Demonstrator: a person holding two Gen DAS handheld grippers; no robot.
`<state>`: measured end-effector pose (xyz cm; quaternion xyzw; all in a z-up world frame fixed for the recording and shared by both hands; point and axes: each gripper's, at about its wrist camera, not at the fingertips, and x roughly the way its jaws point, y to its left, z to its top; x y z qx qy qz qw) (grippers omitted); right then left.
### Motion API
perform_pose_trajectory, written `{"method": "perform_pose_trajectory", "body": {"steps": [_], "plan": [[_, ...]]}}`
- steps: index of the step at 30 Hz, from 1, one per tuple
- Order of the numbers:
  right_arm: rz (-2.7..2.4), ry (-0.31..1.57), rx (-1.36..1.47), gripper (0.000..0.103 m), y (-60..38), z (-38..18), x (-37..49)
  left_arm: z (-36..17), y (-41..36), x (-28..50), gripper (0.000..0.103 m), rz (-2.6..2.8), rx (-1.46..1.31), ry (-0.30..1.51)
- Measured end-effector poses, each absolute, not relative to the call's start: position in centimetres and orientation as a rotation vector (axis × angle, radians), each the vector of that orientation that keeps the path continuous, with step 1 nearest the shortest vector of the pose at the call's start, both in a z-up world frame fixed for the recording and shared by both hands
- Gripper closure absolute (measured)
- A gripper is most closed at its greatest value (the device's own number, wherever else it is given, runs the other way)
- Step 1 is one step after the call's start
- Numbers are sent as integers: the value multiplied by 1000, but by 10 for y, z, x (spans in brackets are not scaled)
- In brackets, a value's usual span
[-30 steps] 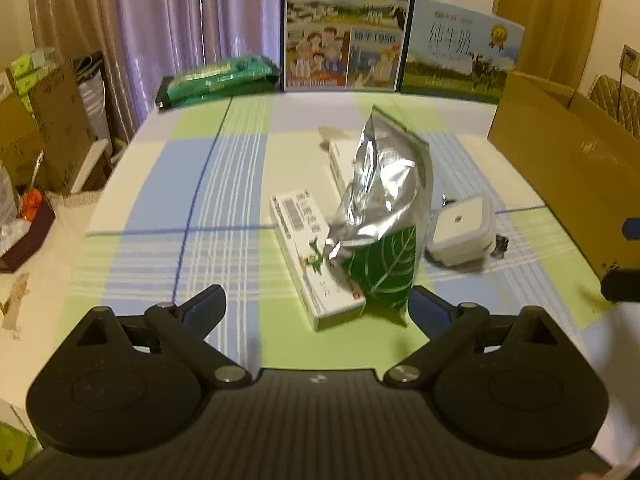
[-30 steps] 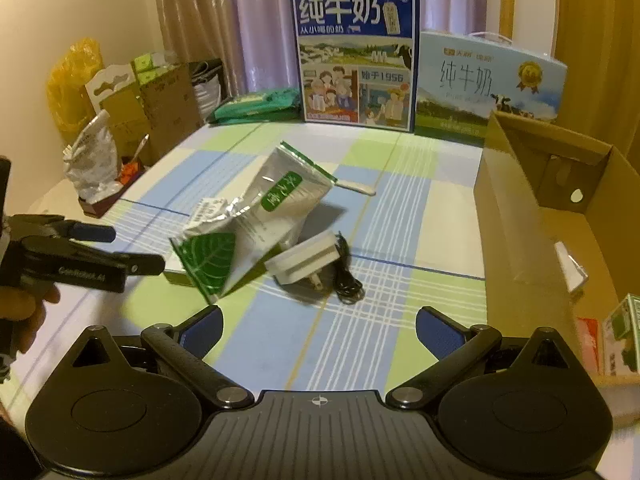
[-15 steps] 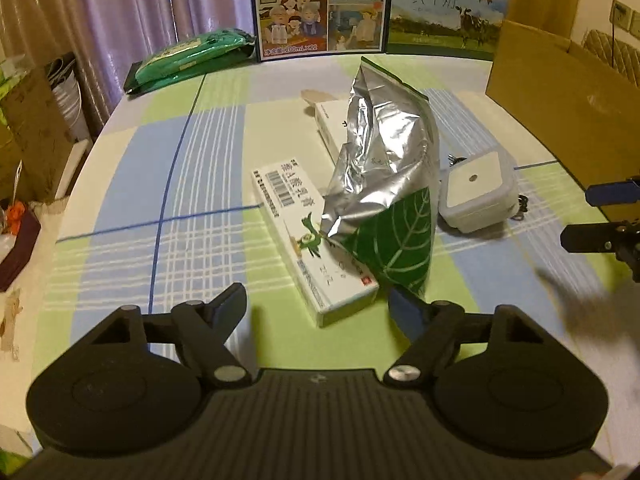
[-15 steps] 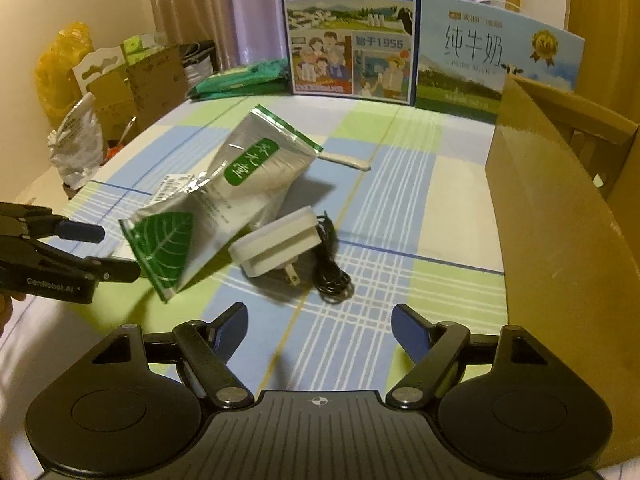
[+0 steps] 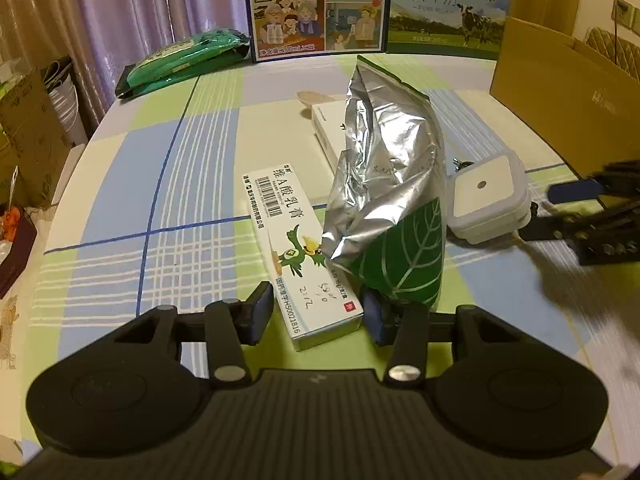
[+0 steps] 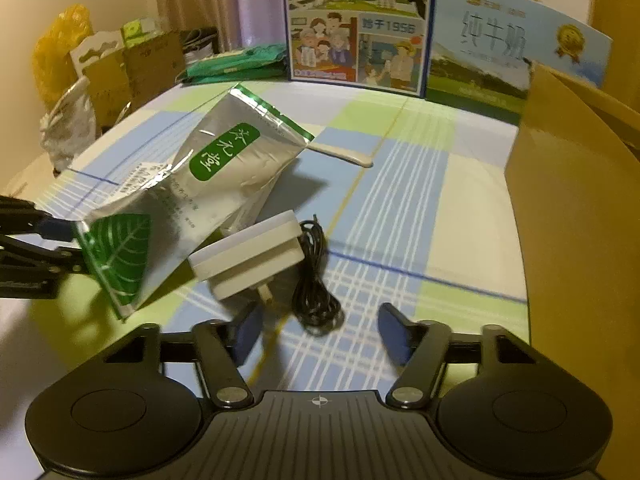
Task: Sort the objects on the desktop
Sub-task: 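Grasp the black cable with the right tool while the left tool grasps the white ointment box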
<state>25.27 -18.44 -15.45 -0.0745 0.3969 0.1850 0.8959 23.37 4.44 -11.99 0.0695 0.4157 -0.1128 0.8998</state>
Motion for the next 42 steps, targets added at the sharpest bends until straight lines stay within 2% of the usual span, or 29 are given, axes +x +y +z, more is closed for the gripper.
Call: {"method": "perform_pose_trajectory", "body": {"steps": [4, 6, 18, 30, 42], "plan": [[404, 808, -171, 58, -183, -158, 262, -121, 44, 234, 61, -226, 127, 865], [408, 834, -159, 78, -183, -161, 266, -122, 43, 234, 62, -225, 124, 872], [315, 900, -99, 80, -198, -152, 209, -116, 35, 212, 66, -211, 124, 946], [249, 981, 45, 79, -222, -133, 99, -109, -2, 131, 66, -267, 142, 970], [279, 927, 18, 76, -225, -134, 42, -100, -34, 74, 65, -344, 131, 959]]}}
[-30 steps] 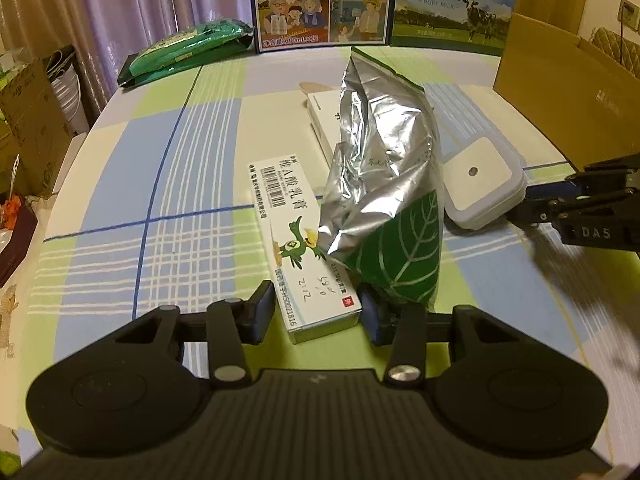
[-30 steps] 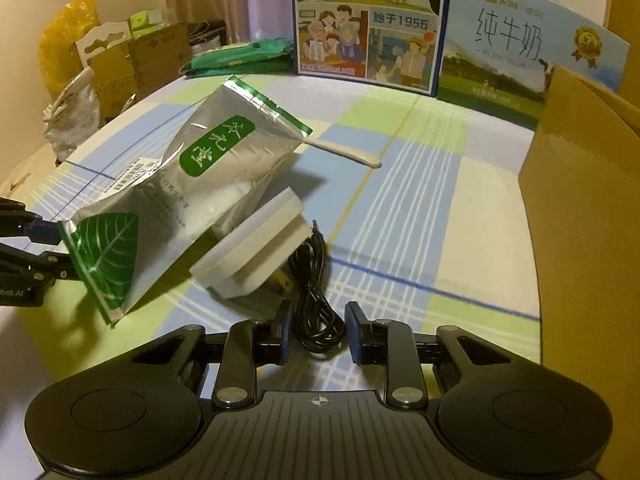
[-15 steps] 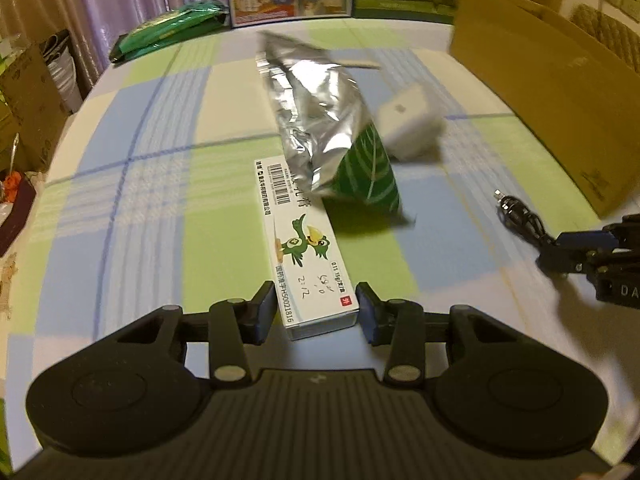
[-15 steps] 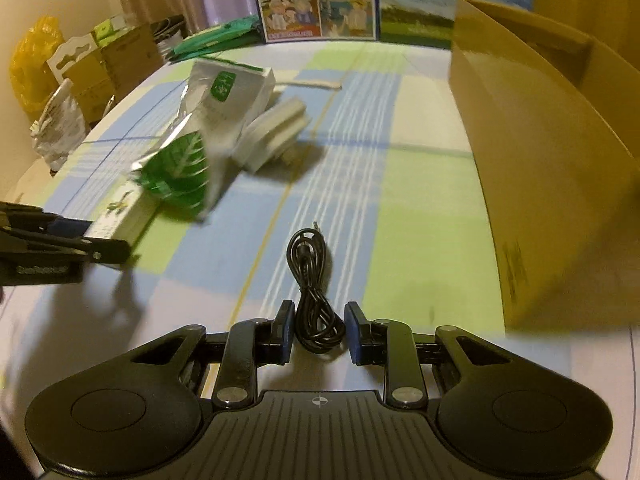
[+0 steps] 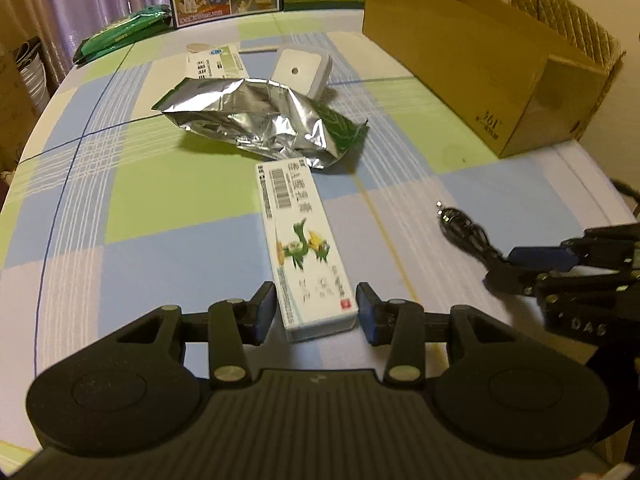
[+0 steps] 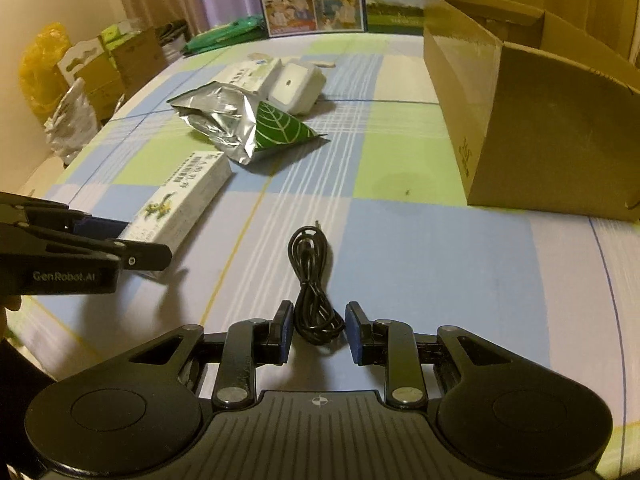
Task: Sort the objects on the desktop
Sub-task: 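Grasp the black cable with the right tool while the left tool grasps the white ointment box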
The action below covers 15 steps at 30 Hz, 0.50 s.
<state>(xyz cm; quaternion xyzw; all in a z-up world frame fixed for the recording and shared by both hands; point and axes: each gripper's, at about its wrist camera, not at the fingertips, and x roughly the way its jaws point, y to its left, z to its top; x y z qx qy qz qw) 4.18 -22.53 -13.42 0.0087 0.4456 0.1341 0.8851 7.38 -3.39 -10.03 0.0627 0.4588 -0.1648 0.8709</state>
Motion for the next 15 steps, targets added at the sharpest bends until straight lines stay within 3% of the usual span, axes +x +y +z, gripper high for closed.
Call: {"method": "perform_pose_trajectory", "body": {"steps": [5, 9, 15], "plan": [[298, 892, 1, 73, -227, -139, 50, -97, -35, 79, 65, -327, 115, 943], [320, 858, -36, 72, -222, -143, 53, -102, -36, 84, 52, -338, 105, 931], [352, 824, -121, 72, -212, -147, 50, -110, -43, 91, 52, -345, 108, 923]]}}
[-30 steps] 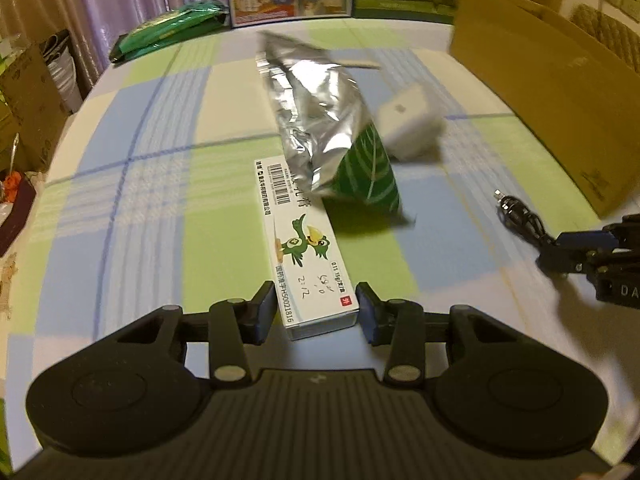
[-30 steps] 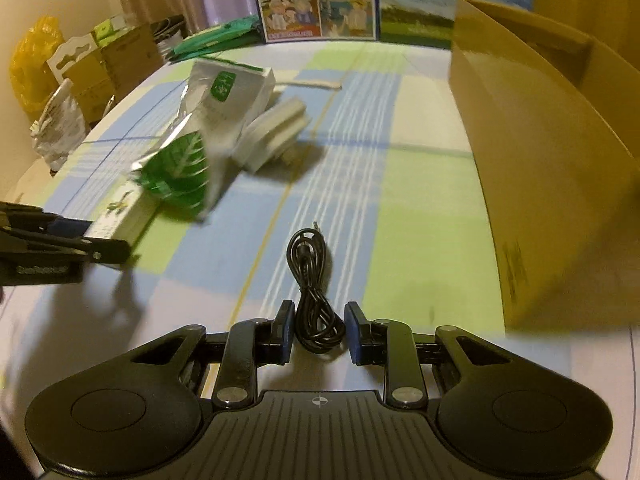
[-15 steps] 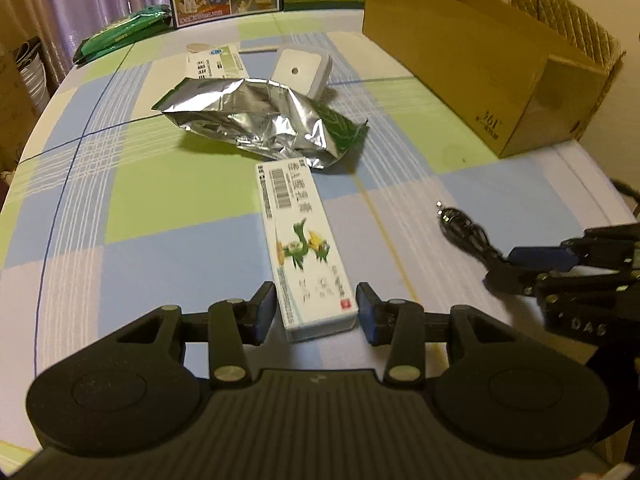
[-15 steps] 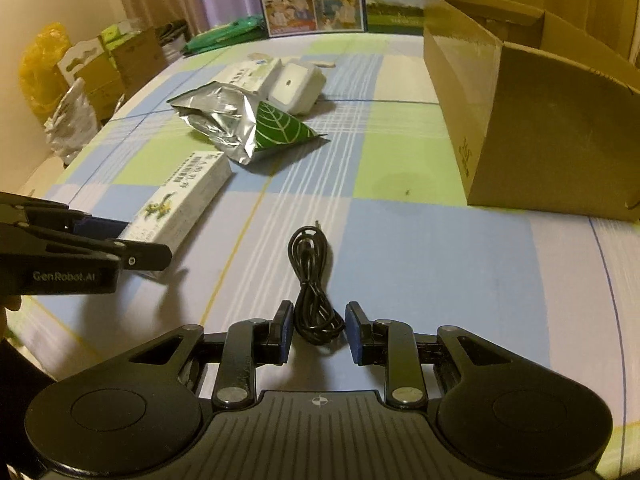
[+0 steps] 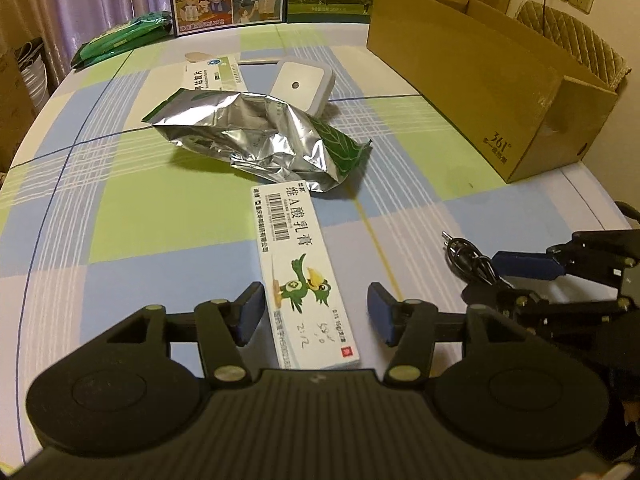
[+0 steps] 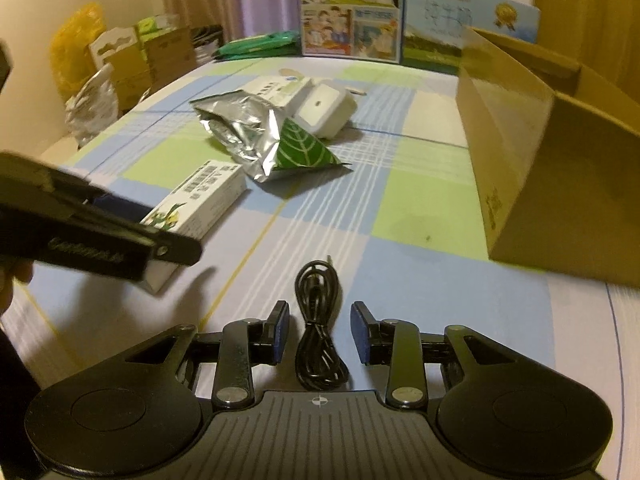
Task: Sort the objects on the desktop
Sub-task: 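Grasp the black cable with the right tool while the left tool grasps the white ointment box, then lift the cable and ointment box off the table with both tools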
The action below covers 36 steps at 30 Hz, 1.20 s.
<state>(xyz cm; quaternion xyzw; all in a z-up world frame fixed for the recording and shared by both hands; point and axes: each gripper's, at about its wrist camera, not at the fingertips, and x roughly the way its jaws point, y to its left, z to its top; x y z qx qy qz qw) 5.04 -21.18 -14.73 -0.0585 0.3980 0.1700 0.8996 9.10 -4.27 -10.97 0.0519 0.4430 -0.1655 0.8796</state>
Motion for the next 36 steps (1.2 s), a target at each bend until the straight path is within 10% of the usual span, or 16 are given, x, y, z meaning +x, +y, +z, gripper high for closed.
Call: {"method": "perform_pose_trajectory", "body": {"steps": [13, 36], "plan": [[336, 814, -99, 88, -216, -147, 51, -118, -48, 103, 70, -302, 135, 910], [321, 790, -113, 90, -212, -149, 51, -119, -50, 97, 70, -309, 143, 892]]}}
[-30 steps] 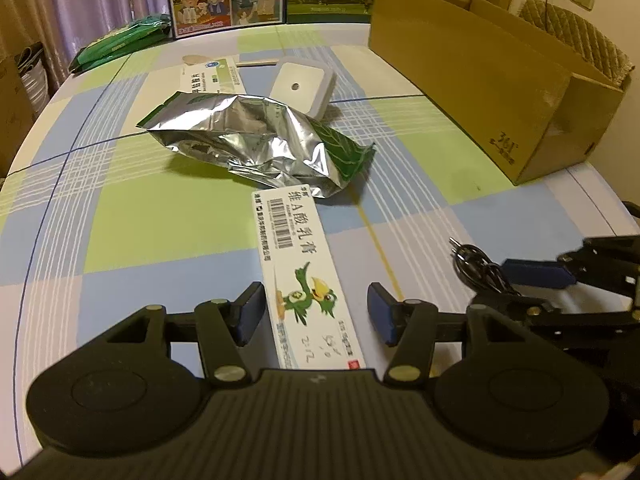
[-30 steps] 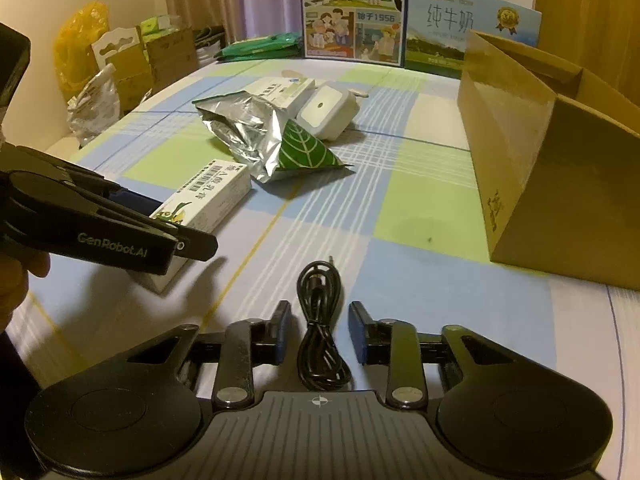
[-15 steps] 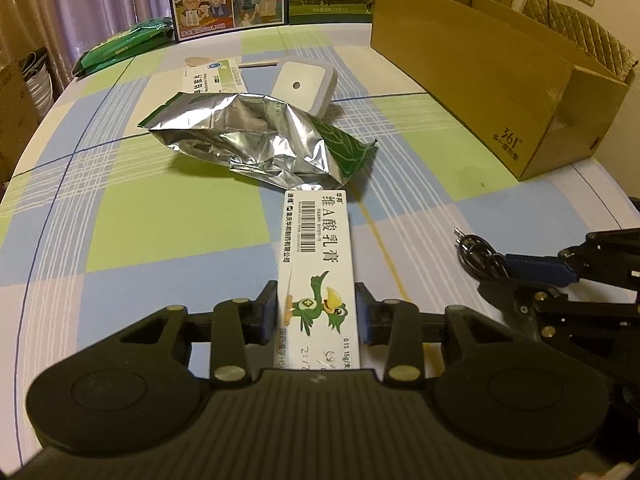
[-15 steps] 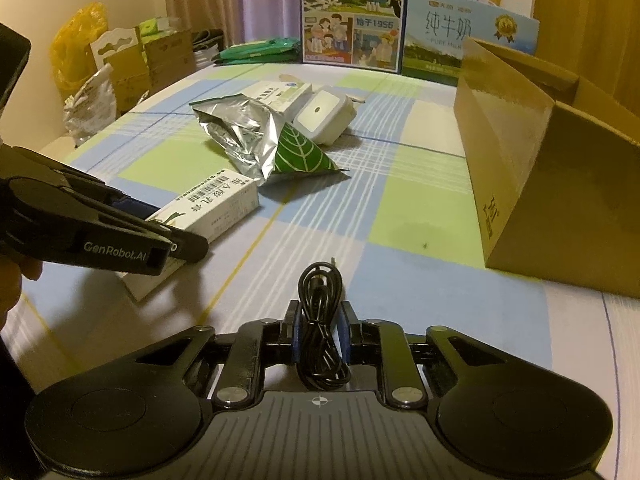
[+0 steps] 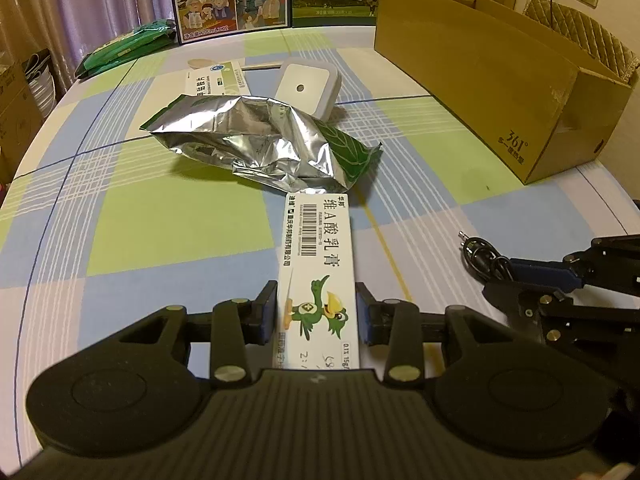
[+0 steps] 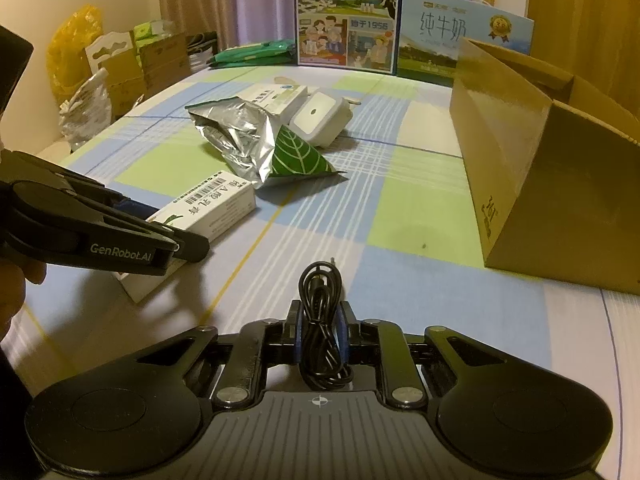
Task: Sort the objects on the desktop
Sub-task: 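Lift the cable and ointment box off the table with both tools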
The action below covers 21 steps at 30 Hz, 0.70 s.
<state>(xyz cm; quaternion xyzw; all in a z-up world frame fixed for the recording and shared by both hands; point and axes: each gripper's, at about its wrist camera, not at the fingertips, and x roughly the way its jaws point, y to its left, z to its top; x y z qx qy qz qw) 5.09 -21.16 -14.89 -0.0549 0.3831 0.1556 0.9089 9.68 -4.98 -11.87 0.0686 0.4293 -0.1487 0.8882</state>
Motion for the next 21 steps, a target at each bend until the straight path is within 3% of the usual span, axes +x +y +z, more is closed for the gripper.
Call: {"method": "perform_pose_trajectory", "body": {"steps": [21], "plan": [[301, 751, -93, 91, -218, -137, 47, -104, -52, 85, 70, -330, 135, 874]]}}
